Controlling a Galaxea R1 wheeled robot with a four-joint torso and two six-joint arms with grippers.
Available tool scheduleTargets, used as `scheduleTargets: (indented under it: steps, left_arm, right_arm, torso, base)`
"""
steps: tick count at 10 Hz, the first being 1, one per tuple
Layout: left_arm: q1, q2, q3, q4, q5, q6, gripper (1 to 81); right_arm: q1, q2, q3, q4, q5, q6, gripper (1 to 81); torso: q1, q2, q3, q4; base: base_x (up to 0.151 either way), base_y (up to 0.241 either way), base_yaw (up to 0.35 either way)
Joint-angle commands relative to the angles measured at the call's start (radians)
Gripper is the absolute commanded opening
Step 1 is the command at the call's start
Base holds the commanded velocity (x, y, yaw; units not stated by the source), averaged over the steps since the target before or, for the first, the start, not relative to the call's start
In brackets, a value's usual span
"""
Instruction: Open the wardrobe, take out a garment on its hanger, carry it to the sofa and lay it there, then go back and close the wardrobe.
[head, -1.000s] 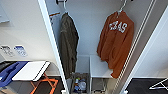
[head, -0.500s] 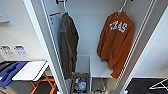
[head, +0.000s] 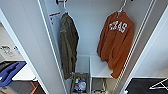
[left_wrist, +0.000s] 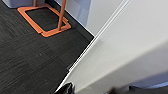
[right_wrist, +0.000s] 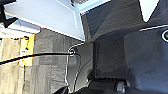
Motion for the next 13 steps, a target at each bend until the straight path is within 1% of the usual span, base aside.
scheduleTargets:
  steps: [1,2,3,4,5,6,7,8,9,10,11,12,13]
  left_arm:
    - [-0.024,-0.031,-0.006,-0.03,0.013,0.004,81.1]
    - [0.0,-0.037,-0.006,-0.02,0.013,0.007,81.1]
    - [0.023,-0.034,0.0,0.018,0.013,0.013,81.1]
    - [0.043,-0.042,0.02,0.17,0.015,0.002,81.1]
    - [0.062,-0.049,0.049,0.301,0.03,0.001,81.1]
    - [0.075,-0.07,0.099,0.46,0.048,-0.002,81.1]
    - [0.085,-0.098,0.149,0.563,0.099,-0.013,81.1]
    - [0.09,-0.161,0.254,0.771,0.204,-0.018,81.1]
    - [0.09,-0.21,0.333,0.866,0.311,-0.018,81.1]
    - [0.099,-0.249,0.402,0.933,0.409,-0.016,81.1]
    - [0.105,-0.26,0.416,0.987,0.461,-0.016,81.1]
    - [0.117,-0.258,0.413,1.021,0.477,-0.016,81.1]
    - [0.122,-0.254,0.408,1.027,0.51,-0.012,81.1]
  right_arm:
    - [0.042,-0.011,0.031,-0.024,-0.041,-0.001,81.1]
    - [0.041,-0.011,0.029,-0.025,-0.041,-0.001,81.1]
    - [0.041,-0.011,0.028,-0.026,-0.041,-0.001,81.1]
    - [0.041,-0.01,0.026,-0.026,-0.041,-0.002,81.1]
    - [0.039,-0.008,0.025,-0.028,-0.041,-0.004,81.1]
    - [0.041,-0.004,0.016,-0.042,-0.041,-0.004,81.1]
    - [0.042,0.004,-0.001,-0.052,-0.043,-0.004,81.1]
    - [0.056,0.027,-0.041,-0.094,-0.063,-0.004,81.1]
    - [0.071,0.05,-0.073,-0.15,-0.134,-0.007,81.1]
    - [0.09,0.068,-0.11,-0.203,-0.172,-0.013,81.1]
    - [0.103,0.091,-0.142,-0.261,-0.213,-0.015,81.1]
    - [0.131,0.122,-0.17,-0.349,-0.305,-0.018,81.1]
    - [0.162,0.15,-0.196,-0.46,-0.398,-0.021,81.1]
  torso:
    - [0.0,0.0,0.0,0.0]
    - [0.0,0.0,0.0,0.0]
    - [0.0,0.0,0.0,0.0]
    - [0.0,0.0,0.0,0.0]
    - [0.0,0.0,0.0,0.0]
    - [0.0,0.0,0.0,0.0]
    - [0.0,0.0,0.0,0.0]
    - [0.0,0.0,0.0,0.0]
    - [0.0,0.0,0.0,0.0]
    - [0.0,0.0,0.0,0.0]
    - [0.0,0.0,0.0,0.0]
    - [0.0,0.0,0.0,0.0]
    - [0.0,0.0,0.0,0.0]
  base:
    - [0.0,0.0,0.0]
    - [0.0,0.0,0.0]
    - [0.0,0.0,0.0]
    - [0.0,0.0,0.0]
    - [0.0,0.0,0.0]
    - [0.0,0.0,0.0]
    - [0.0,0.0,0.0]
    - [0.0,0.0,0.0]
    - [0.0,0.0,0.0]
    - [0.0,0.0,0.0]
    - [0.0,0.0,0.0]
    - [0.0,0.0,0.0]
    - [0.0,0.0,0.0]
